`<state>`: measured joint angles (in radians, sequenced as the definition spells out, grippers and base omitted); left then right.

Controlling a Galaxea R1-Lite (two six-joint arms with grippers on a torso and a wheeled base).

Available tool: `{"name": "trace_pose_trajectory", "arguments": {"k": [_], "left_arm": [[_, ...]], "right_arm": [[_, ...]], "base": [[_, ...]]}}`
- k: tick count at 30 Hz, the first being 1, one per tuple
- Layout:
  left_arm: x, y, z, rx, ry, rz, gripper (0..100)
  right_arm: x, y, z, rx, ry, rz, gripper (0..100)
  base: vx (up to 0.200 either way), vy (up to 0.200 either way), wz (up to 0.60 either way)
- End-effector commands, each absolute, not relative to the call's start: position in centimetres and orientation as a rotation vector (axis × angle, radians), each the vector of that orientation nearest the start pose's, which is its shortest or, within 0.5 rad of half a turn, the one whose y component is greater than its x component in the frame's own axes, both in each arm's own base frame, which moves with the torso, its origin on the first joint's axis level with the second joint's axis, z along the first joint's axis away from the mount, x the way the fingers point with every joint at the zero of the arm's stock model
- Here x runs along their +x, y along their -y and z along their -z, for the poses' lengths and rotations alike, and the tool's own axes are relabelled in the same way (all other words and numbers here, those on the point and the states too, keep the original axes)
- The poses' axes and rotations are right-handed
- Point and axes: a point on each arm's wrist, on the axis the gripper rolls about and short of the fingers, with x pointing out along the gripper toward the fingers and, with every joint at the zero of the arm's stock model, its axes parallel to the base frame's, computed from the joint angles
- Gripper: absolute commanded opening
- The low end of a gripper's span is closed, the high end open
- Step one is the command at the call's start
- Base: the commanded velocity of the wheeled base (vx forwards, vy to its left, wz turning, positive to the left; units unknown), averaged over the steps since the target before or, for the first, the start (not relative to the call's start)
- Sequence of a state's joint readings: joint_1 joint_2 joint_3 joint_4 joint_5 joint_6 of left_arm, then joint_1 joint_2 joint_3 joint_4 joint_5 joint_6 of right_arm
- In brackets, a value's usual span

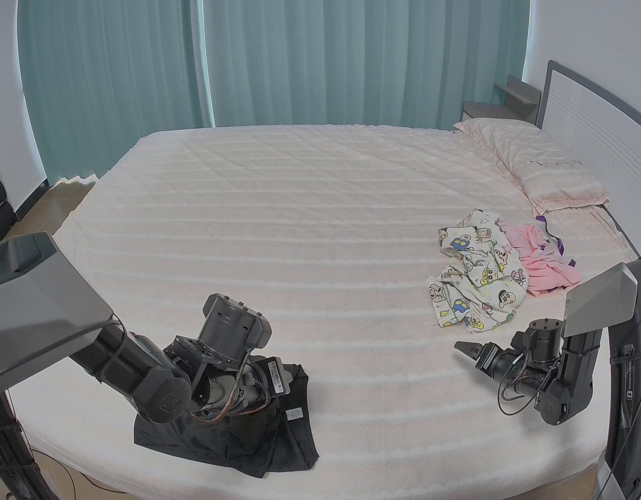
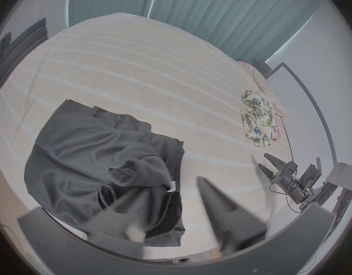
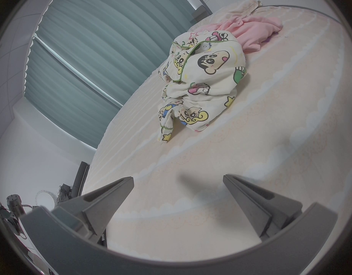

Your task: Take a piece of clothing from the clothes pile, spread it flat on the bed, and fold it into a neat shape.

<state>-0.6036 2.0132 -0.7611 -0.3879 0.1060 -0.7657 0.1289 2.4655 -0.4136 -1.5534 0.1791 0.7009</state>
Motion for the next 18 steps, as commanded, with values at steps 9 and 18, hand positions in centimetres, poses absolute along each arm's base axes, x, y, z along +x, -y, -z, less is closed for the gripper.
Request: {"name": "trace_pose_trajectory", "arguments": {"k": [9, 18], "left_arm": [[26.6, 17.8, -9.7, -0.605, -0.820, 0.224, 100], [25.8, 18.0, -10.1, -0.643, -0.870, 0.317, 100]], "right_arm": [[30.7, -4.4, 5.1, 0.692, -0.576, -0.120, 100], [30.5, -4.6, 5.1, 0.690, -0.586, -0.119, 100]], "base": [[0.000, 0.000, 0.00], [0.000, 0.000, 0.00]]}}
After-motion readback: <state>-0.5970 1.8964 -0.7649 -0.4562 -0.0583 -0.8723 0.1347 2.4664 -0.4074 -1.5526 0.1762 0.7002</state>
